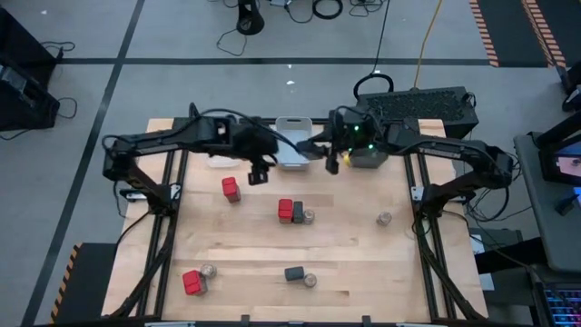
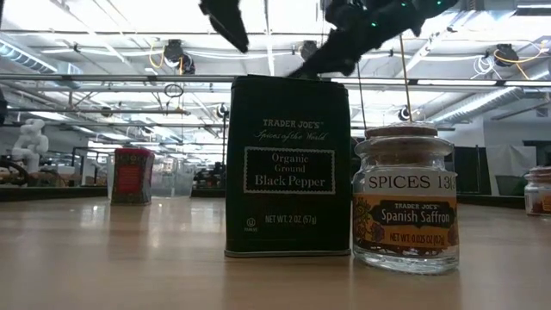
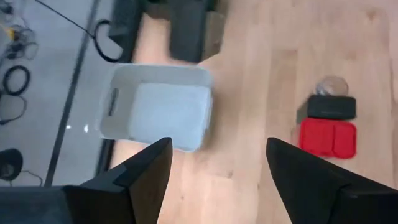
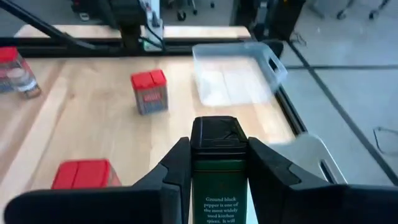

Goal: Sort spices by type
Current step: Put the green seasoning can into the black bin

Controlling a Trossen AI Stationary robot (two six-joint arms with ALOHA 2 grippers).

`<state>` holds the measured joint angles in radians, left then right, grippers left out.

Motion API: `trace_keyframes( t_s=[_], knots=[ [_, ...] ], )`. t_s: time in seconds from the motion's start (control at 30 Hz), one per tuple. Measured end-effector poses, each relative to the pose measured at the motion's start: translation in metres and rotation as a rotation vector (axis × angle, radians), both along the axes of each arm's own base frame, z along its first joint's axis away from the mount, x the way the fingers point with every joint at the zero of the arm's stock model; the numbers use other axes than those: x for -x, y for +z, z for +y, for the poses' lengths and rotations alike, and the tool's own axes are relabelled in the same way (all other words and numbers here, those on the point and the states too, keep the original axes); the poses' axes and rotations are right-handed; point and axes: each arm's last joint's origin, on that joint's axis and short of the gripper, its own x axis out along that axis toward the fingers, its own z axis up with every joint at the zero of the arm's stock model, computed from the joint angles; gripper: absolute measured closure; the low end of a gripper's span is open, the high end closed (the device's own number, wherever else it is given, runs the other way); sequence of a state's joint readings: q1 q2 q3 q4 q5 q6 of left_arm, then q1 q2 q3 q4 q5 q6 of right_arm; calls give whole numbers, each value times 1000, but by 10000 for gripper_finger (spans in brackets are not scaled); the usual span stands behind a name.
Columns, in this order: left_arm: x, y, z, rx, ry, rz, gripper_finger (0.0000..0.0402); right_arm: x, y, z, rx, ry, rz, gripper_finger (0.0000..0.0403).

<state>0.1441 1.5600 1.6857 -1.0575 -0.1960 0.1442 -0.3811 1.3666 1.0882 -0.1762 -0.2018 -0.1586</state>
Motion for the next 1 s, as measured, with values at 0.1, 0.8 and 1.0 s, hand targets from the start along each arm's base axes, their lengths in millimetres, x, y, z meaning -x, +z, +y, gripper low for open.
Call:
trace_keyframes(
  t_s=[0.1,0.8,1.0],
  knots=[
    [17,11,0,-5,16,-41,134,19,-1,-15,-11,-56,42,309],
    [42,-30,-9,15,2,-176,133,145,-63,-57,-130,-299,36,306],
    [43,-30,-9,25,-7,-176,133,146,-75,-57,-143,-303,87,305]
  ],
)
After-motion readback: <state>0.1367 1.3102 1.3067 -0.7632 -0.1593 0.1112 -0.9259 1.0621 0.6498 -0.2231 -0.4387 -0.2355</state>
